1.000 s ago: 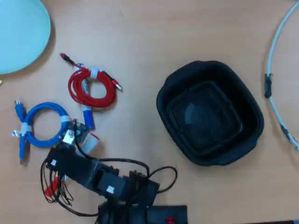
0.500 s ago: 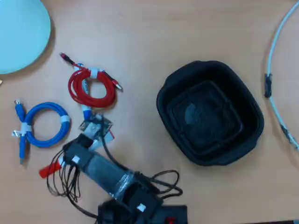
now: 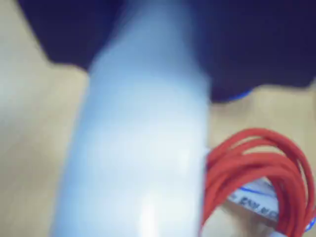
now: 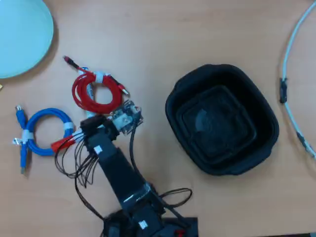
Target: Pick up the red pen and put it in the black bowl
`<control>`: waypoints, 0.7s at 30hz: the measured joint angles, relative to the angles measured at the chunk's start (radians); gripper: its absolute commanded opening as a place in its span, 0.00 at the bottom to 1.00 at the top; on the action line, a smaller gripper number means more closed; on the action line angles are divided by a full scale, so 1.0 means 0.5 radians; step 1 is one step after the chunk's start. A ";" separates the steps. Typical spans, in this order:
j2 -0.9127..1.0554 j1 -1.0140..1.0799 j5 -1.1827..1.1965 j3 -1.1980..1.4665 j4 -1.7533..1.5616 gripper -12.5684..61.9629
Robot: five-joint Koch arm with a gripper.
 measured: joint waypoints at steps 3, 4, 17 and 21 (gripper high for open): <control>-0.003 0.184 -0.061 0.000 -0.015 0.08; -0.003 0.255 -0.061 0.000 -0.031 0.08; -0.003 0.884 -0.067 0.000 -0.430 0.08; -0.003 1.108 -0.067 0.000 -0.451 0.08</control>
